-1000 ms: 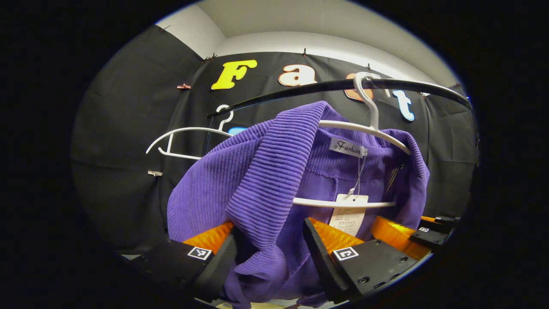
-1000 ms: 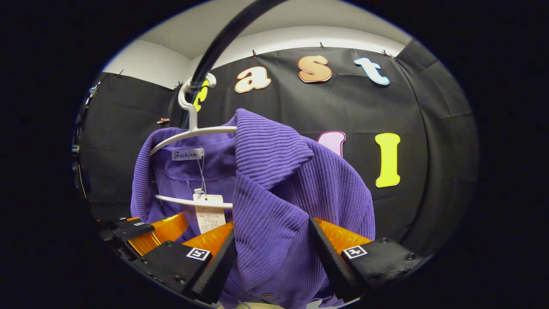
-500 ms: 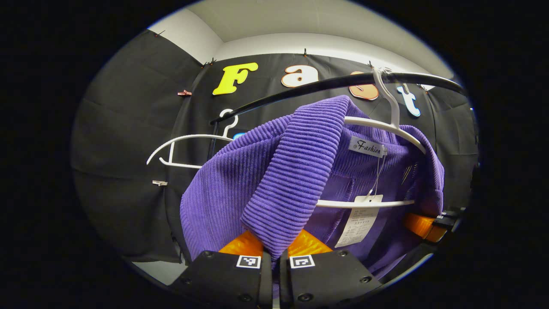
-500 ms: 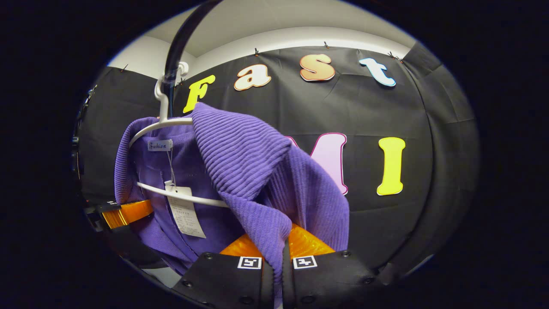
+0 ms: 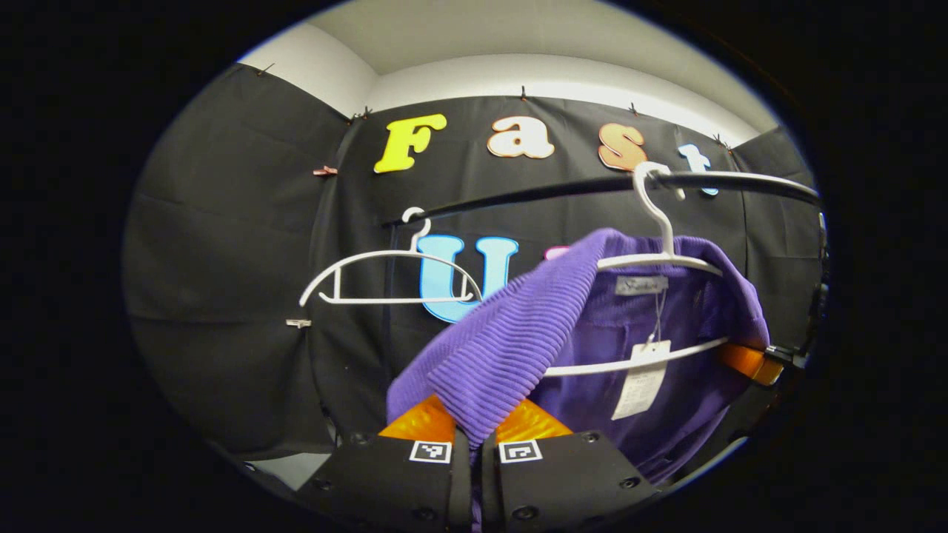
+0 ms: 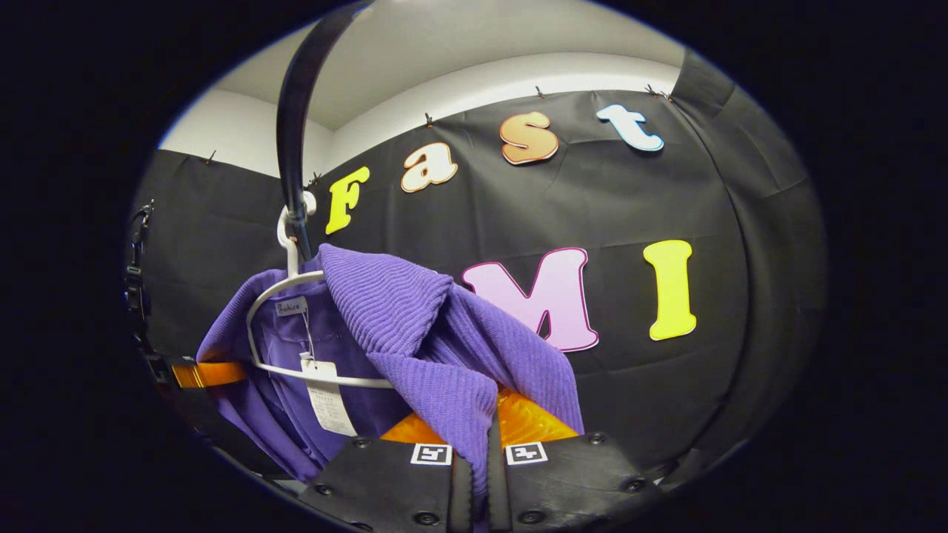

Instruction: Grasp the clothes on the hanger with both hands and then place them into the laundry hamper below.

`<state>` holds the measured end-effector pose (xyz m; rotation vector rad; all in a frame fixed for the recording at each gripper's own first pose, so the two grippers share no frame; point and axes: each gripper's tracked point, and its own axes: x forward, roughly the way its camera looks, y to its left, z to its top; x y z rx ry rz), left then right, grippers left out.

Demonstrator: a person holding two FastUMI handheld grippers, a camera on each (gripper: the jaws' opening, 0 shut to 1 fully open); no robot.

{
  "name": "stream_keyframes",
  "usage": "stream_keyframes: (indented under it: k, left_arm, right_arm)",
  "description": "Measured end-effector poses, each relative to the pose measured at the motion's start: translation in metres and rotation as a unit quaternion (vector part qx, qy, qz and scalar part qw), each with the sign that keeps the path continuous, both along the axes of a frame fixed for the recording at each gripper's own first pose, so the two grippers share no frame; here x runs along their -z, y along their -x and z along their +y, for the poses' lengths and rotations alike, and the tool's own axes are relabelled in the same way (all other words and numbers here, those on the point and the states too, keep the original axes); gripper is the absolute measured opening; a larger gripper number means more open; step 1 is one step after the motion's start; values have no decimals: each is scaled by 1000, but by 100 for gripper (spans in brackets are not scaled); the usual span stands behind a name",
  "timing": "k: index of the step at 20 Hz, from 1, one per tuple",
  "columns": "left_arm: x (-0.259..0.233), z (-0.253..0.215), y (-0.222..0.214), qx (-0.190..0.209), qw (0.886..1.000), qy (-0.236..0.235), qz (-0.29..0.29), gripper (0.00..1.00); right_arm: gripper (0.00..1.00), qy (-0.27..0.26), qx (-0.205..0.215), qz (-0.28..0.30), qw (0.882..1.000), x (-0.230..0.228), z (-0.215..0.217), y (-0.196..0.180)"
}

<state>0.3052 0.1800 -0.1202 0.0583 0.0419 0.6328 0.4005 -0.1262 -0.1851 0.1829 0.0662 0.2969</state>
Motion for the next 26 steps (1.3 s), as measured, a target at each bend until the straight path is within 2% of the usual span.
stream_keyframes:
  k: [3, 9, 15, 18, 21, 23, 25, 26]
  left_arm:
    - [-26, 7, 11, -15, 999, -30, -11, 10]
    - [-67, 16, 15, -29, 995, -92, -16, 10]
    - [-93, 22, -2, -12, 990, -142, -19, 9]
    - [-104, 34, -16, 4, 986, -165, -27, 10]
    - [-91, 67, -32, 13, 991, -131, -20, 9]
    - [-75, 81, -38, 41, 994, -100, -6, 9]
    - [-64, 86, -39, 64, 992, -104, 14, 9]
    - [-61, 85, -42, 83, 990, -112, 19, 11]
  right_arm:
    - [12, -16, -13, 3, 1000, -3, 0, 14]
    - [12, 12, -34, -14, 999, -9, -1, 33]
    - [12, -5, -42, -19, 999, -12, -6, 30]
    - [12, 14, -45, -17, 999, -10, -7, 24]
    - [12, 31, -68, -10, 997, -2, 4, 23]
    - [12, 33, -97, 4, 995, 6, 18, 30]
    - [12, 41, -127, 5, 991, 5, 27, 42]
    - [12, 26, -149, -1, 988, -5, 35, 48]
